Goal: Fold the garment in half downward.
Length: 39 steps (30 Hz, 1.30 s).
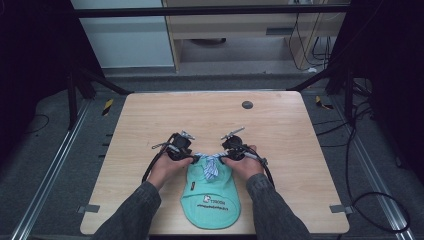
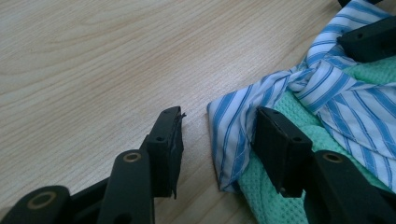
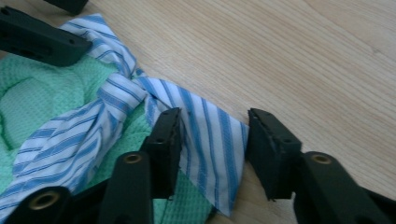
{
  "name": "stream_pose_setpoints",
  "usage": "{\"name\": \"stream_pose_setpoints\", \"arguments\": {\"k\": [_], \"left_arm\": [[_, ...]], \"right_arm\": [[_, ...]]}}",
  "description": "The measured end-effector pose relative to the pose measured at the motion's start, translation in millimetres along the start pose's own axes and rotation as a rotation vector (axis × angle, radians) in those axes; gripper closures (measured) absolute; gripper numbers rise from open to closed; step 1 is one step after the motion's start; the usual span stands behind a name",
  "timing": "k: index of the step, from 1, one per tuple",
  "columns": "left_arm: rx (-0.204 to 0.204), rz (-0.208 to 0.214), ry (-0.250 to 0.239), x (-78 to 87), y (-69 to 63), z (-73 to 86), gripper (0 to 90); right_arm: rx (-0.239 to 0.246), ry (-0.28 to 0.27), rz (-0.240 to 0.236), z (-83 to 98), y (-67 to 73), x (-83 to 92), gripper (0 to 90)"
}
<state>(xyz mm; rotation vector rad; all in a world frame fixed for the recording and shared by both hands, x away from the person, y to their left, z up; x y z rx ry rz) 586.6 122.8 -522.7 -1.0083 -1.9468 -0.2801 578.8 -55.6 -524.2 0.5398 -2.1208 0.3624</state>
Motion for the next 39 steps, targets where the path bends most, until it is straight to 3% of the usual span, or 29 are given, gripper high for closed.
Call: {"name": "stream_pose_setpoints", "arguments": {"k": [5,6,10,17,26,39], "left_arm": [[-0.041,0.017,0.008,-1.4,-8.3,0.6,62.0],[-0.046,0.028,0.005,-1.9,-10.7,0.9,68.2],[-0.05,0.05,-0.003,-2.2,-11.6,1.6,75.4],[-0.066,0.067,-0.012,-1.0,-13.1,3.2,83.7],[-0.126,0.042,-0.033,15.8,-17.4,-0.6,85.1],[-0.167,0.032,-0.076,37.7,-24.8,-21.2,85.4]], "right_arm": [[0.019,-0.009,-0.018,1.1,4.4,1.4,67.3],[0.022,-0.011,-0.028,1.5,6.5,1.9,72.6],[0.033,-0.014,-0.039,2.0,10.0,2.9,79.4],[0.07,-0.024,-0.032,1.4,11.4,4.0,82.6],[0.133,-0.089,-0.024,-0.2,13.0,17.0,83.1],[0.149,-0.184,-0.009,-7.4,12.7,49.2,83.3]]}}
Point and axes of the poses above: each handheld gripper's, and its own axes: x roughly backward along the jaws, z roughly out of its underside, y roughly to its left, the point moved 5 cm from there along -x, roughly forward along the jaws, and after that the axes turned 9 degrees about z, right-handed, at the moved point
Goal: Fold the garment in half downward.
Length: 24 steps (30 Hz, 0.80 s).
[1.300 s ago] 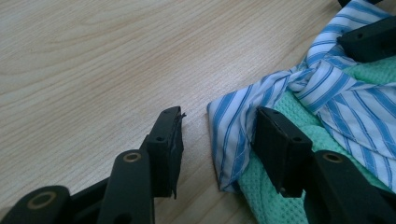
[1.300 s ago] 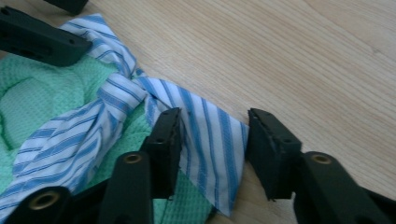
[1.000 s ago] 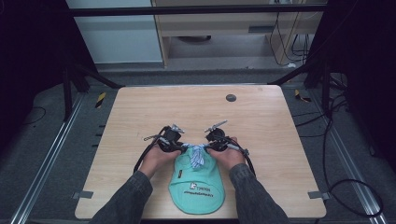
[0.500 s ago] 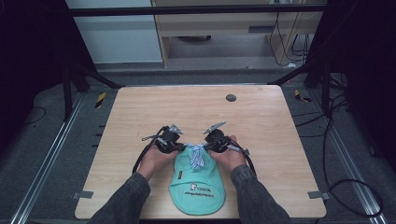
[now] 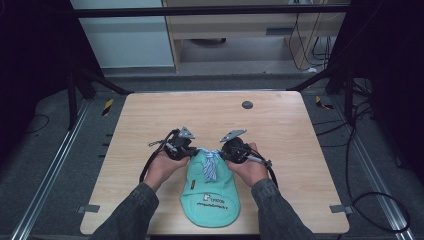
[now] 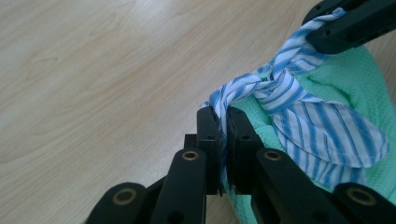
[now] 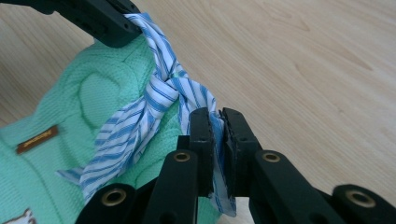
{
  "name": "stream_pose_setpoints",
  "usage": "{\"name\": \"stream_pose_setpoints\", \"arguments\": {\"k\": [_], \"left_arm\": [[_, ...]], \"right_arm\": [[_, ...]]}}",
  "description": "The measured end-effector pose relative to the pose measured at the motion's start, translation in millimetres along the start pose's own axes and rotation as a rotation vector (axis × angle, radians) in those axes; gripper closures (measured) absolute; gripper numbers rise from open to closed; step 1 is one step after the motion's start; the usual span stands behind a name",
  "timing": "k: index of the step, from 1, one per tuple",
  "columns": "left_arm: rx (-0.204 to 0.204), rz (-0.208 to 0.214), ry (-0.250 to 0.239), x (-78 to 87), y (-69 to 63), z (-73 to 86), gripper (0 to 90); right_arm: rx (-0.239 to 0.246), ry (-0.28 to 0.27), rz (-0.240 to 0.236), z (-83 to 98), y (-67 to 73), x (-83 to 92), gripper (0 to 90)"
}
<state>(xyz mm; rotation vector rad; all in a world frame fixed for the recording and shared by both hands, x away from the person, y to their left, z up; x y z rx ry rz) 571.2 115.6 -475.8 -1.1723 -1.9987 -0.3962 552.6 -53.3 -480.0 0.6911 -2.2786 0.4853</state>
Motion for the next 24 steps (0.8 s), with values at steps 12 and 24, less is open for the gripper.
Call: {"name": "stream_pose_setpoints", "arguments": {"k": [12,24], "left_arm": [[-0.041,-0.009,-0.018,10.3,-2.0,-19.9,85.6],[-0.059,-0.014,-0.03,22.6,1.5,-27.1,85.7]], "right_arm": [[0.036,-0.028,0.02,-9.4,-13.7,11.5,83.7],[0.082,-0.048,0.021,-23.1,-14.4,17.5,84.1]]}}
Point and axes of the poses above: each handheld gripper's, and its own axes: x roughly backward along the jaws, z roughly out of its underside, y roughly to its left, the point moved 5 cm from there along -x, roughly forward along the jaws, and after that the axes turned 9 degrees about z, right-handed, at the moved point
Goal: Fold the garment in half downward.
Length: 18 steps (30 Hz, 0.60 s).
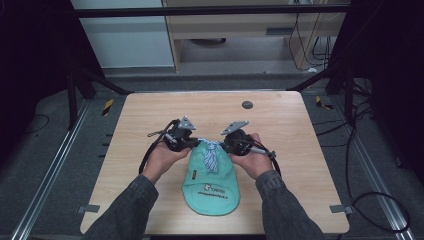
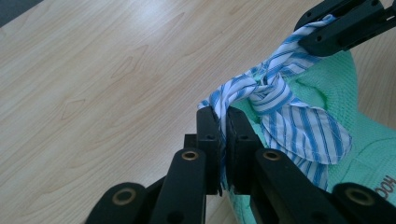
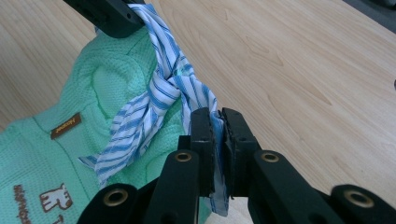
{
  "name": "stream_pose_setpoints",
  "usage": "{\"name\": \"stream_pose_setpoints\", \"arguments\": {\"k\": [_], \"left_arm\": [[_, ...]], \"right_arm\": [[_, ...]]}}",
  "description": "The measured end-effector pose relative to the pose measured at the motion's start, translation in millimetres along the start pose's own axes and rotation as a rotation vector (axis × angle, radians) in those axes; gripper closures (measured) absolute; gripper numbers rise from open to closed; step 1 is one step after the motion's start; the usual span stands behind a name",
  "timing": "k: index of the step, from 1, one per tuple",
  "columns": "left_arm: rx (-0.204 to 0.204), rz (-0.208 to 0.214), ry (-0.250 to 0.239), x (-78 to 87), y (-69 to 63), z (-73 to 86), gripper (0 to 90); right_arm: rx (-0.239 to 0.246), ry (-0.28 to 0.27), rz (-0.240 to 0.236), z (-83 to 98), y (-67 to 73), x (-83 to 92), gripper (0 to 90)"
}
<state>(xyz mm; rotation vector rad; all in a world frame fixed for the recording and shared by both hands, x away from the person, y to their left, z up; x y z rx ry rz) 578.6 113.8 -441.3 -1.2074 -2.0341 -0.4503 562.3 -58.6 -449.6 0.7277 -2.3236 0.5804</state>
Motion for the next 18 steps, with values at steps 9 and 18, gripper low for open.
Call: {"name": "stream_pose_setpoints", "arguments": {"k": [9,18], "left_arm": [[-0.014,0.005,-0.001,3.0,0.4,0.0,85.7],[-0.01,-0.014,-0.02,5.2,0.6,-2.7,85.6]], "right_arm": [[0.028,-0.001,-0.007,-4.3,-0.7,3.4,84.0],[0.04,-0.01,-0.004,-7.1,-2.5,6.0,83.9]]}}
Point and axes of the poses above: each handheld gripper's, and its own axes: x roughly backward along the jaws, z roughly out of its underside, y roughly to its left, the point moved 5 cm from there along -x, roughly forward along the jaws, and after that the axes turned 9 degrees about z, right-handed, at the moved point
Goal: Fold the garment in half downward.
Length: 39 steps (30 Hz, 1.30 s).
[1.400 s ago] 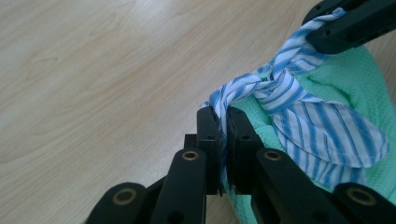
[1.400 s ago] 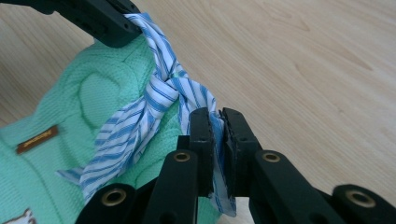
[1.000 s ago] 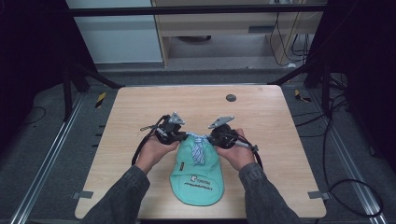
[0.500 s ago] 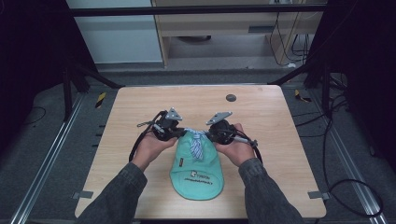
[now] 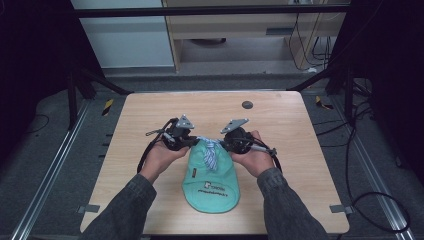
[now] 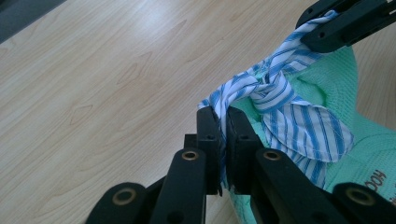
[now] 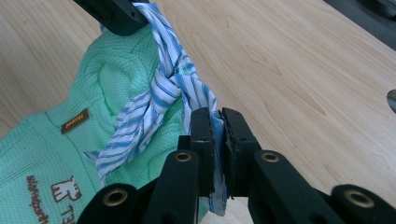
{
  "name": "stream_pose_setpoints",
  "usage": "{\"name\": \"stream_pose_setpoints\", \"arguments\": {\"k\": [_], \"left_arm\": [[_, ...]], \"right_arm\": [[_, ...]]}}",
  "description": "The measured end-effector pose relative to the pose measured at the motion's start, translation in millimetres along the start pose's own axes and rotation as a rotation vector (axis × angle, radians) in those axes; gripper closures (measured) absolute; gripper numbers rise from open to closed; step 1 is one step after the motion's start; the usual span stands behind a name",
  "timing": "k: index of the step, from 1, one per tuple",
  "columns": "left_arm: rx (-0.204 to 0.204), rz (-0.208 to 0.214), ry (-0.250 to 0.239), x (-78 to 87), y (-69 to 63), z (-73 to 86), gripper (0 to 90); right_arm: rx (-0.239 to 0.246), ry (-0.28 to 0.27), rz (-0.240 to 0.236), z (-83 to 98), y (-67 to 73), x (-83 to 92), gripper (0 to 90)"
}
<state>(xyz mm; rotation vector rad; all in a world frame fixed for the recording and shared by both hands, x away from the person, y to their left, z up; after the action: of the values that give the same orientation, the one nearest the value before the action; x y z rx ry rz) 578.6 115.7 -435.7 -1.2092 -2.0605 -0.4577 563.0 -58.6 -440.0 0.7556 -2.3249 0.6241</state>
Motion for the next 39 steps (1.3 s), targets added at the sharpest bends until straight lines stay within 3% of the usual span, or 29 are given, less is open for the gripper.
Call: {"name": "stream_pose_setpoints", "arguments": {"k": [29,39], "left_arm": [[-0.015,-0.03,-0.027,13.5,8.0,-20.6,85.5],[-0.014,-0.03,-0.029,12.4,9.2,-20.1,85.5]], "right_arm": [[0.03,-0.023,0.023,-21.7,-11.4,6.3,83.8],[0.043,-0.021,0.026,-22.0,-12.7,5.4,83.8]]}}
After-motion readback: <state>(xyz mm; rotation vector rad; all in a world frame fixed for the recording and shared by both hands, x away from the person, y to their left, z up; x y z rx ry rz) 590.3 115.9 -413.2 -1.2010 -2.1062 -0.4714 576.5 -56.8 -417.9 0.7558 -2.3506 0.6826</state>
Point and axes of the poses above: each handheld gripper's, and its own axes: x roughly backward along the jaws, z roughly out of its underside, y roughly to its left, the point moved 5 cm from there along -x, roughly forward along the jaws, and after that the axes turned 9 degrees about z, right-handed, at the moved point
